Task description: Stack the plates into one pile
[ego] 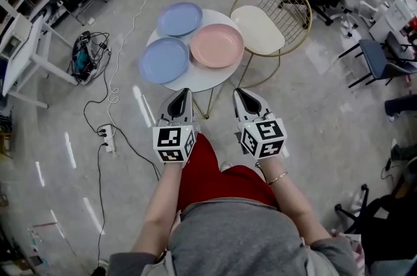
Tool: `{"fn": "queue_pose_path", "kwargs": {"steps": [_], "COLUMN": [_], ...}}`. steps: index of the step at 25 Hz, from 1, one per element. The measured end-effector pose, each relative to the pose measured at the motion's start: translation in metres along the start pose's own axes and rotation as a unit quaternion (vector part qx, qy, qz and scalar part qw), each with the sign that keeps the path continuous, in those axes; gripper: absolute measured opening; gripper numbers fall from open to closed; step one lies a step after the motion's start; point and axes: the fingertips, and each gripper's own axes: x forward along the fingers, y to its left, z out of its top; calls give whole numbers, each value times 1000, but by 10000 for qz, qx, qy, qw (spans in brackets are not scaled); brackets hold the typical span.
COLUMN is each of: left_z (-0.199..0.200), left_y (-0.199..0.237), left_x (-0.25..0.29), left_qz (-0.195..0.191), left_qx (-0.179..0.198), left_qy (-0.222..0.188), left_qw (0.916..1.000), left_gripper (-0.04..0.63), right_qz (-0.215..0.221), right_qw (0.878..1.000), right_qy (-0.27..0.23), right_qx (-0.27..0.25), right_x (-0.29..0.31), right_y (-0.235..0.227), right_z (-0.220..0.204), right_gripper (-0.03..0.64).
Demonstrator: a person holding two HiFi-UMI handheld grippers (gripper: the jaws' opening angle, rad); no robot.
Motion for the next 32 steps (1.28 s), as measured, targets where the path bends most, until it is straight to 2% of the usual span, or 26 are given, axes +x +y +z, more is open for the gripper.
{"fn": "queue_pose_path", "kwargs": {"steps": [10,19,32], "left_z": [-2,-2,-5], "left_y": [66,141,174], "left_x": [86,158,228], "left_qz": [-326,-634,-1328], "left_qx": [-17,-52,-44], "left_qy": [215,488,720], "left_qw": [9992,9968,9885], "left_gripper": [15,15,15], "right_qz": [-279,-703,-1719], "right_qw": [9993,9958,9819], "right_qy": [244,519,576], "right_qx": [53,265,544], "right_x": [100,189,232], "right_y": [-15,-23,-57], "right_z": [8,12,17], "right_gripper": [29,29,29]}}
